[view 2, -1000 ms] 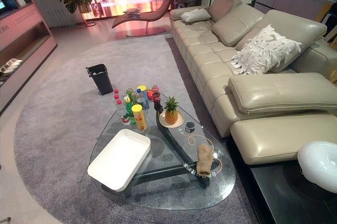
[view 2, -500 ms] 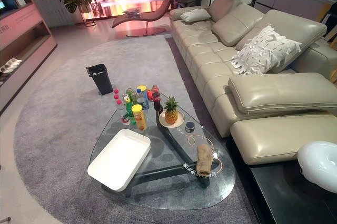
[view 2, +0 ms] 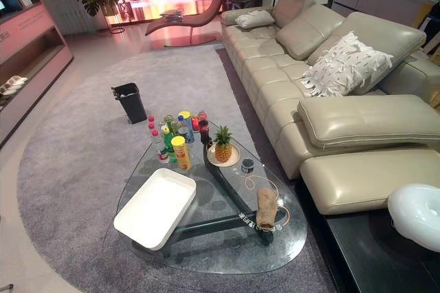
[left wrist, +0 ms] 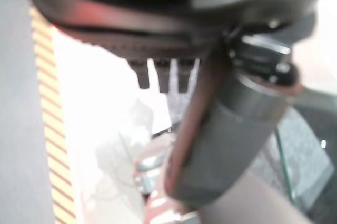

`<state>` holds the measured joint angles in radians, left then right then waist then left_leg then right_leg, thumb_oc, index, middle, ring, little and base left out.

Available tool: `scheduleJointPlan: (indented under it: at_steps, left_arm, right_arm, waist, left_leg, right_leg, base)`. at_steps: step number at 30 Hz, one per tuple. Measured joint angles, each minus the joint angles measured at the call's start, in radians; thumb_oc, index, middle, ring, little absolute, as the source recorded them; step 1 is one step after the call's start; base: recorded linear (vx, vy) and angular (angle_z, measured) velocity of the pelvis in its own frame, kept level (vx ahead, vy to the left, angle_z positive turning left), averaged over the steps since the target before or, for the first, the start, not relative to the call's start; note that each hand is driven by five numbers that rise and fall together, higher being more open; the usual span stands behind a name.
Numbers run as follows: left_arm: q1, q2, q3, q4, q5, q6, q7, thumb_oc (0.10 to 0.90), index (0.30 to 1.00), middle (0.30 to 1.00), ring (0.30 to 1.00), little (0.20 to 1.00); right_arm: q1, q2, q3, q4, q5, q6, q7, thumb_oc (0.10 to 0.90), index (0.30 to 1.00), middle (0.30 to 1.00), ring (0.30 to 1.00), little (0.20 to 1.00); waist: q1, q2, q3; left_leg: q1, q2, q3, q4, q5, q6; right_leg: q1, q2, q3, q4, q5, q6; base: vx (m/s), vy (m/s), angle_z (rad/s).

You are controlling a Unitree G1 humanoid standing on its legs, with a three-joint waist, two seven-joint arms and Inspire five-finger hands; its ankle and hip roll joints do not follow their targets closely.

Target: Wipe the table with a cloth and put it in the basket.

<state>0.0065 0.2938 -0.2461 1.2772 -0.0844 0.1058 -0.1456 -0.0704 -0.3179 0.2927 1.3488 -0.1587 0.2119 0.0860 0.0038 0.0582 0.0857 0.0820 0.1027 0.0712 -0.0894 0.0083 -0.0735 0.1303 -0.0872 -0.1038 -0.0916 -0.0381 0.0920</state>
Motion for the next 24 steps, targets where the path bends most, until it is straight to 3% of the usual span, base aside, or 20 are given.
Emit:
scheduleJointPlan:
  at_steps: [8,13,24]
  left_arm:
    - [-0.013,0.002,0.008,-0.001,-0.038,-0.004,0.006,0.8,0.9,0.9,0.9,0.9]
    - [-0.13,0.013,-0.014,-0.021,-0.104,-0.002,0.032,0.8,0.9,0.9,0.9,0.9]
    - [-0.232,0.026,-0.012,-0.063,-0.227,-0.015,0.069,0.8,0.9,0.9,0.9,0.9]
  right_arm:
    - [-0.006,0.0,0.0,-0.004,0.001,0.0,-0.007,0.8,0.9,0.9,0.9,0.9]
    - [-0.13,-0.012,0.03,-0.024,0.001,0.034,-0.009,0.8,0.9,0.9,0.9,0.9]
    - [-0.252,-0.041,0.033,-0.044,0.012,0.041,-0.013,0.8,0.9,0.9,0.9,0.9]
  waist:
    - [0.003,0.002,0.013]
    - [-0.001,0.027,0.176]
    - [-0.004,0.027,0.317]
  left_leg:
    - [-0.069,-0.004,-0.004,0.004,0.011,-0.006]
    - [-0.223,-0.007,-0.028,0.005,0.072,-0.005]
    - [-0.339,-0.014,-0.023,0.005,0.096,0.0]
  right_leg:
    - [-0.069,0.001,0.001,0.0,0.014,-0.005]
    - [-0.209,0.011,-0.001,0.006,0.065,-0.006]
    - [-0.333,0.004,0.0,0.007,0.096,-0.001]
  base:
    - [-0.08,0.013,-0.01]
    - [-0.2,0.01,0.07]
    - [-0.09,0.013,-0.02]
